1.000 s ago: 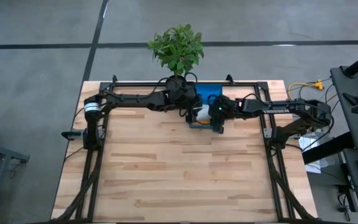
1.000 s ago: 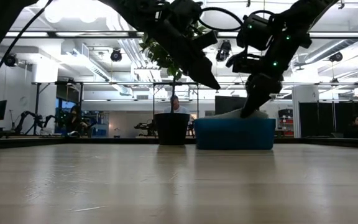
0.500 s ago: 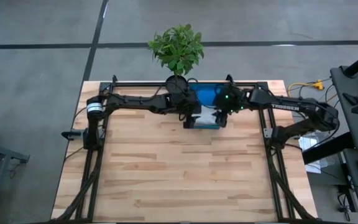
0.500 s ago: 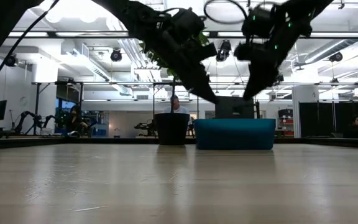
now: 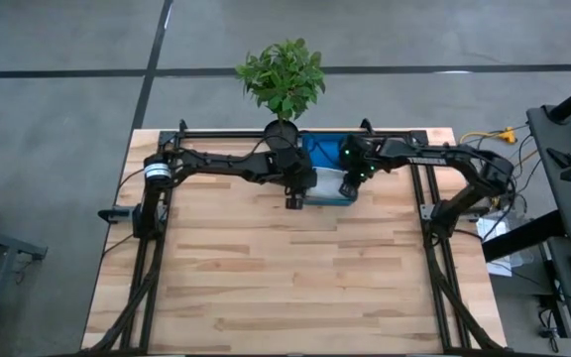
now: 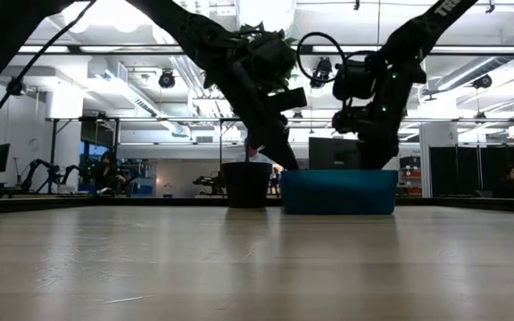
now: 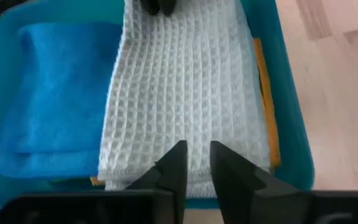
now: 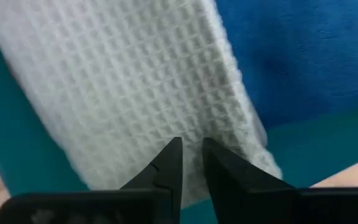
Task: Fold microfiber towels
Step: Put the gray microfiber towel in the blue bin, then return to Home Position
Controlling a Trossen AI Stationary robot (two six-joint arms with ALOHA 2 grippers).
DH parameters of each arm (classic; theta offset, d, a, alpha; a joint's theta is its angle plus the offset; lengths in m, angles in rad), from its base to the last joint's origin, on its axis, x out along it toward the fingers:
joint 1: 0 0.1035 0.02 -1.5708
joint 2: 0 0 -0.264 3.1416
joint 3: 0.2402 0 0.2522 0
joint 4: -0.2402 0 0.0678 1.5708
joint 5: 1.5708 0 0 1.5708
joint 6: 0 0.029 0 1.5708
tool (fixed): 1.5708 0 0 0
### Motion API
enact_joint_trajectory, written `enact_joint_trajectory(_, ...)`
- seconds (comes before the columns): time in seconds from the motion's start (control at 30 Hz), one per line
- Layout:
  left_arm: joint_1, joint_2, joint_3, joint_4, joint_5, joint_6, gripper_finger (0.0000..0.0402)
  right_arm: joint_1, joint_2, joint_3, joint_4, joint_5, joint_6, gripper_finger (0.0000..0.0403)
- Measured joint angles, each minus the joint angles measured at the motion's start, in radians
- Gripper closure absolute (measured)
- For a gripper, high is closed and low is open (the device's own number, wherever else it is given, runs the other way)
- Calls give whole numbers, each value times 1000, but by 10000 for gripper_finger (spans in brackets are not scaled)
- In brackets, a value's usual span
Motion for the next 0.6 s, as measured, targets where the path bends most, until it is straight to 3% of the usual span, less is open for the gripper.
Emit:
enact_joint_trajectory(0.13,0,-7,-1,-13,-1,0,359,-4,-35,48,-21,6,11,352)
enact_joint_trajectory(0.37,0,-110,19,-136,-3,-54,361,0,-254,133,-187,-32,98,354)
enact_joint_trajectory(0.47,1,-255,-7,-185,23,-174,361,18,-408,91,-100,-157,198,353)
enact_joint_trajectory(0.6,-12,-469,-102,-140,183,-348,361,101,-601,-22,161,-256,411,353)
